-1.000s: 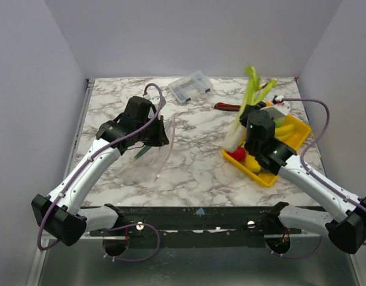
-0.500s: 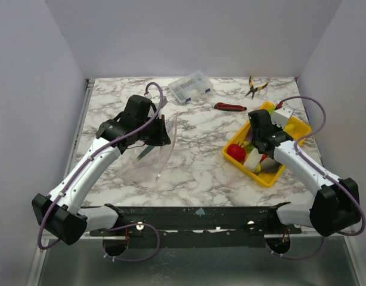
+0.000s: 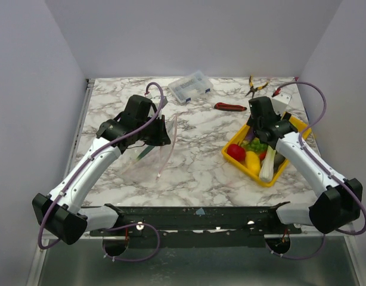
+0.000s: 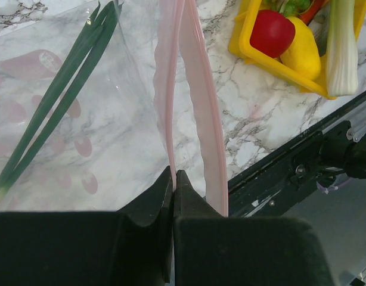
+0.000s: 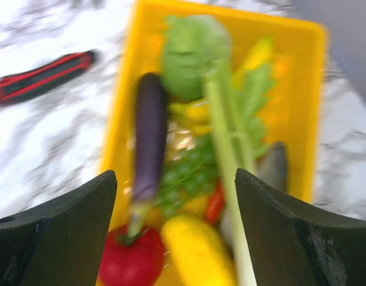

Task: Place the food in the zip-top bag and seal the zipper
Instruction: Place the fake vegetable in the bin, then open the zipper of the food storage bag.

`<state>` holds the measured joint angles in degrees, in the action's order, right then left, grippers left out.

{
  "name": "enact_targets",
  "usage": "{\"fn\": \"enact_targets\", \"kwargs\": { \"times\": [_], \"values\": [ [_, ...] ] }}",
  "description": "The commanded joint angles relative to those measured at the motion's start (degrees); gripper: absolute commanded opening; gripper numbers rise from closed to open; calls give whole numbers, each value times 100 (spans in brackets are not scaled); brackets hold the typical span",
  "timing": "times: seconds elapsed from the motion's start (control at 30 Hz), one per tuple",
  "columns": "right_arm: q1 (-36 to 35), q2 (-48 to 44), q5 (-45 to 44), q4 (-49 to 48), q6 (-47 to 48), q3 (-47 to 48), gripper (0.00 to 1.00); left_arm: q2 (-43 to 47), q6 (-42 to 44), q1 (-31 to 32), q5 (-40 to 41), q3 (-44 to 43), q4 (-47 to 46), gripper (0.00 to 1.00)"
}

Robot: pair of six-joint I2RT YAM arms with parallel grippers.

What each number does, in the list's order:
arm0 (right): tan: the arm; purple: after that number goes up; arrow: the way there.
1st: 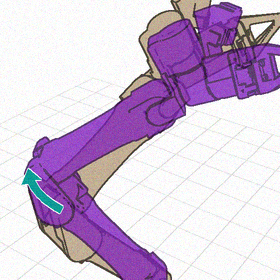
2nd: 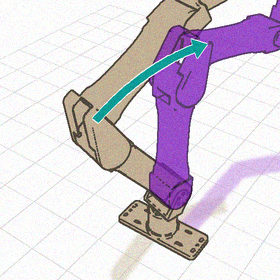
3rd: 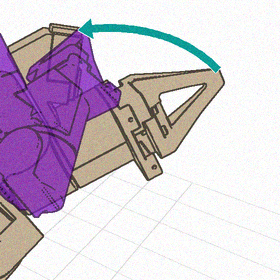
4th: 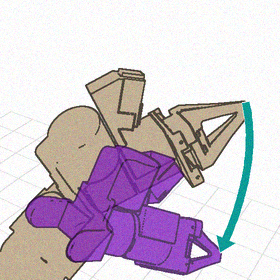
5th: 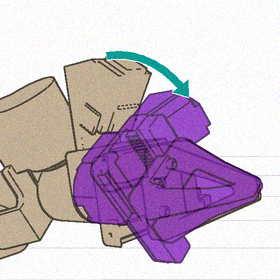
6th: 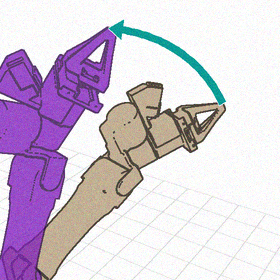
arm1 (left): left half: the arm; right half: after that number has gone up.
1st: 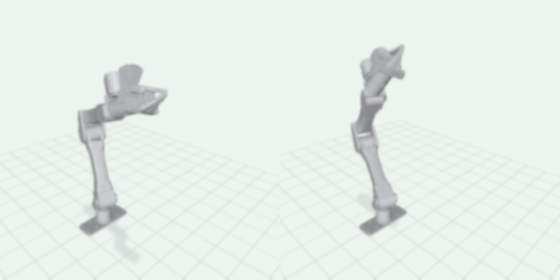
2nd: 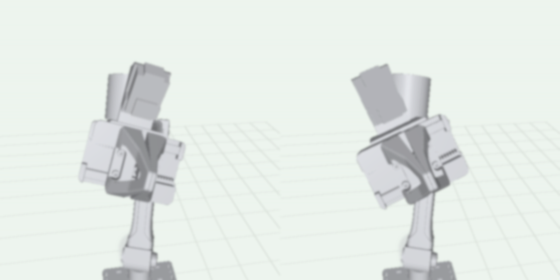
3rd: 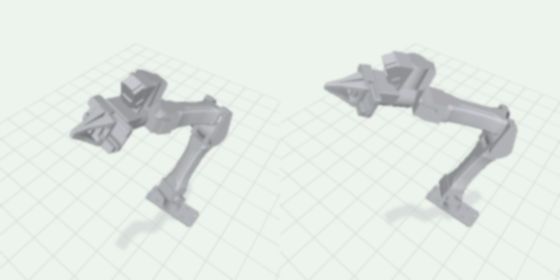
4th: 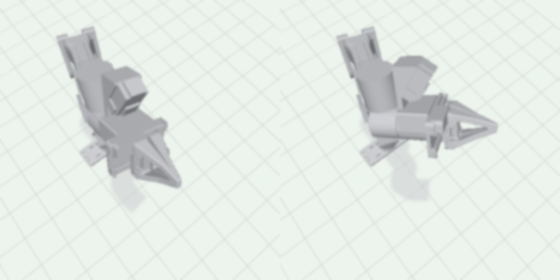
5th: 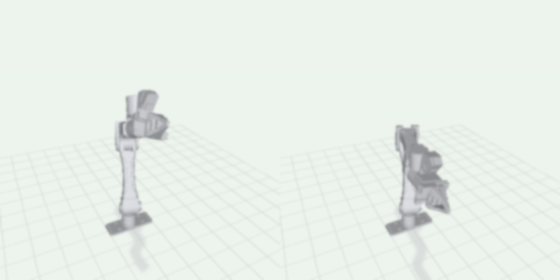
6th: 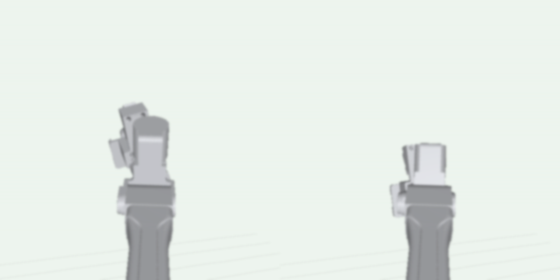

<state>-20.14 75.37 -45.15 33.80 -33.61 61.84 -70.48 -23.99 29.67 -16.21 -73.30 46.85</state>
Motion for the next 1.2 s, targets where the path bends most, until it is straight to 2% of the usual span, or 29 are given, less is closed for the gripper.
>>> {"fn": "enact_targets", "kwargs": {
  "times": [0.0, 0.13, 0.23, 0.33, 0.53, 0.63, 0.73, 0.8, 0.83, 0.87, 0.9, 0.97, 1.17],
  "values": [
    [-878, -213, 1518, -52, -128, 442, 83, -62, 57, -5, -67, -54, 0, 0],
    [-2198, -193, 3037, -1662, -917, 244, 85, -154, 26, -6, -22, -87, 11, 0],
    [-2585, 66, 3792, -2625, -1751, 166, 85, -144, 17, -5, 33, -82, 43, 0],
    [-2881, 240, 3773, -2851, -2134, 243, 83, -149, 0, -5, 118, -60, 58, 0],
    [-3268, 452, 3526, -2926, -2420, 223, 68, -184, -32, -5, 117, -103, 57, 0],
    [-3418, 658, 3235, -2808, -2353, 338, 63, -200, -12, -5, 108, -184, 110, 0],
    [-3523, 962, 2895, -2386, -2257, 601, 47, -186, 8, -5, 180, -209, 155, 0],
    [-3639, 1176, 2661, -2089, -2213, 802, 40, -177, 15, -5, 260, -250, 192, 0],
    [-3698, 1255, 2506, -1957, -2204, 886, 31, -178, 25, -5, 295, -269, 207, 0],
    [-3772, 1327, 2387, -1835, -2195, 983, 8, -171, 26, 3, 396, -281, 230, 0],
    [-3830, 1375, 2179, -1604, -2236, 1086, 1, -152, 30, 40, 628, -290, 266, 0],
    [-3933, 1405, 1886, -1298, -2291, 1294, 0, -142, 76, 98, 999, -265, 335, 2],
    [-3934, 1327, 2132, -1331, -2479, 1386, 0, -50, 154, 153, 1322, 26, 417, 17]
  ]
}}
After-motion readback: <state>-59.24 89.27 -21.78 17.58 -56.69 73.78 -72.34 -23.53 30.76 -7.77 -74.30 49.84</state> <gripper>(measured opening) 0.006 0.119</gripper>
